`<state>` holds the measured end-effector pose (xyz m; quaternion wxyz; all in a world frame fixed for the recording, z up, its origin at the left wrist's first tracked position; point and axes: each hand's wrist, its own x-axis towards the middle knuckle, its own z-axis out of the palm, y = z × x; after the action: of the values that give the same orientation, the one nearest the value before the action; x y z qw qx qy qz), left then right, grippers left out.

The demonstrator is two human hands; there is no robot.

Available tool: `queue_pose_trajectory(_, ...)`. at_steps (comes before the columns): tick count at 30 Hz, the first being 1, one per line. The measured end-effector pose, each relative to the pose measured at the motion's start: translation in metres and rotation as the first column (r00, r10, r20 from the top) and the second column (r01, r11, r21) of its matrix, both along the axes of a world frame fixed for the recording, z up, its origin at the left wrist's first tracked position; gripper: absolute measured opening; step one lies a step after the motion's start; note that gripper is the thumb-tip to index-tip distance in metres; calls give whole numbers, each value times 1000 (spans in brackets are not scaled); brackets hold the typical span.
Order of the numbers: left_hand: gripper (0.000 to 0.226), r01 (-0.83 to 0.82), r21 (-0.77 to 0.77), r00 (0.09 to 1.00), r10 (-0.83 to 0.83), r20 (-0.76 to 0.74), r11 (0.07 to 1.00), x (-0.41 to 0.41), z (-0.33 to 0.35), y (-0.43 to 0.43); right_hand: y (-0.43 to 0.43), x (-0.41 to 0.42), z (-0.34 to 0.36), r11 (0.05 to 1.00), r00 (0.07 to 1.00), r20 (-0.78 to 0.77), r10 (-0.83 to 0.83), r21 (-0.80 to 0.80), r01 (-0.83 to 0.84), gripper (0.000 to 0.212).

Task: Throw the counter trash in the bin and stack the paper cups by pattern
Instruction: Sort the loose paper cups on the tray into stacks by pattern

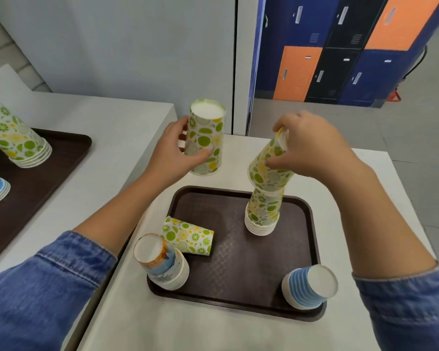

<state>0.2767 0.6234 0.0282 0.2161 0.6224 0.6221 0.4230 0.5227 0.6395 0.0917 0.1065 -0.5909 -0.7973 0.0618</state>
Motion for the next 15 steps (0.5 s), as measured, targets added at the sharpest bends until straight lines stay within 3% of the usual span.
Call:
queue_pose_trajectory(3,75,-3,36,995,-1,97,999,17,21,-1,3,-3,-1,999,991,126,42,-28,-39,67)
queue_pose_trajectory(7,75,5,44,976,-14,218,999,38,35,-2,8,-10,-52,972,990,89,107,-217,-86,91)
queue_pose_trajectory(12,81,34,-4,973,-32,228,999,57,29,-1,0,4,-114,936,991,-131,-15,-350,-32,110)
queue_pose_trajectory(15,80,62,-71,970,-43,237,996,71,17,-2,-6,17,-129,926,938,-336,-91,-375,-44,128)
